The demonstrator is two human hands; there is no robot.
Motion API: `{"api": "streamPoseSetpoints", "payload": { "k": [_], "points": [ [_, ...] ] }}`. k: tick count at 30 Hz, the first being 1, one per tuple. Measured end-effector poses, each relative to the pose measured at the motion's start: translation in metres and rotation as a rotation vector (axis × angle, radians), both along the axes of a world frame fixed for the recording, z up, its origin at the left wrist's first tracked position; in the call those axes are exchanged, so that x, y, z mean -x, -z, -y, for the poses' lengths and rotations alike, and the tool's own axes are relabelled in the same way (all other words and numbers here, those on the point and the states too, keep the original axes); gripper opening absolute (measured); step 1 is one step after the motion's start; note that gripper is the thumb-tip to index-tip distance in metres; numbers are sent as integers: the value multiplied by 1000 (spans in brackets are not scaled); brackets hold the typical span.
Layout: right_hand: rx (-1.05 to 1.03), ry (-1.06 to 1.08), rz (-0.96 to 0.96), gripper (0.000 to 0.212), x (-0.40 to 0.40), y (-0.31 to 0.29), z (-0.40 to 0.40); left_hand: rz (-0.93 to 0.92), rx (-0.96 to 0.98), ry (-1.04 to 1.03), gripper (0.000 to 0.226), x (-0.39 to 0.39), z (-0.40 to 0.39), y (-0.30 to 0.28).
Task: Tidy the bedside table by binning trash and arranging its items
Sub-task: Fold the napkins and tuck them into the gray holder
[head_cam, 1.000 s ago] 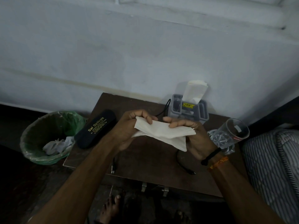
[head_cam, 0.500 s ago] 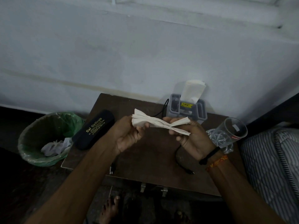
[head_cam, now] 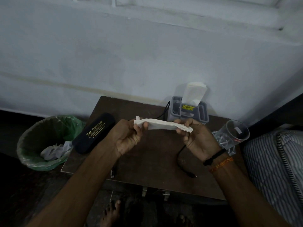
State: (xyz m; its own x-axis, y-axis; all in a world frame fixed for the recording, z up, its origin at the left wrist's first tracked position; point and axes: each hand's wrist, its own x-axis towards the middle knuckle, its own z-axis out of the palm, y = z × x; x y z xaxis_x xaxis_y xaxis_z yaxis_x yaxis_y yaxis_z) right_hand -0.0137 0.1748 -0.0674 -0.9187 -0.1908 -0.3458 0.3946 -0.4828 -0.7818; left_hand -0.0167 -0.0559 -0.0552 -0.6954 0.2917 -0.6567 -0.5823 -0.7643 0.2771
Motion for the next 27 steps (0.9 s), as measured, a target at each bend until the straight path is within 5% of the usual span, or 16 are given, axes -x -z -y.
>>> {"api": "streamPoseSetpoints", "payload": {
  "k": [9, 15, 18, 21, 23, 27],
  "points": [
    [31, 56, 13, 49, 2, 1, -3, -65, -8, 86, 26, 2, 6, 3],
    [81, -66, -116, 28, 7, 10, -16, -336, 813, 239, 21, 8, 15, 10],
    [65, -227, -204, 18, 7, 13, -15, -426, 701, 618, 57, 4, 8, 9],
    [18, -328, -250, 17, 5, 11, -10, -508, 341, 933, 58, -6, -1, 7],
    [6, -322, -264, 12, 4, 8, -9, -546, 262, 976, 56, -8, -2, 7],
    [-100, -191, -205, 43, 4, 6, -13, -593, 437, 926, 57, -6, -1, 10]
  ]
}}
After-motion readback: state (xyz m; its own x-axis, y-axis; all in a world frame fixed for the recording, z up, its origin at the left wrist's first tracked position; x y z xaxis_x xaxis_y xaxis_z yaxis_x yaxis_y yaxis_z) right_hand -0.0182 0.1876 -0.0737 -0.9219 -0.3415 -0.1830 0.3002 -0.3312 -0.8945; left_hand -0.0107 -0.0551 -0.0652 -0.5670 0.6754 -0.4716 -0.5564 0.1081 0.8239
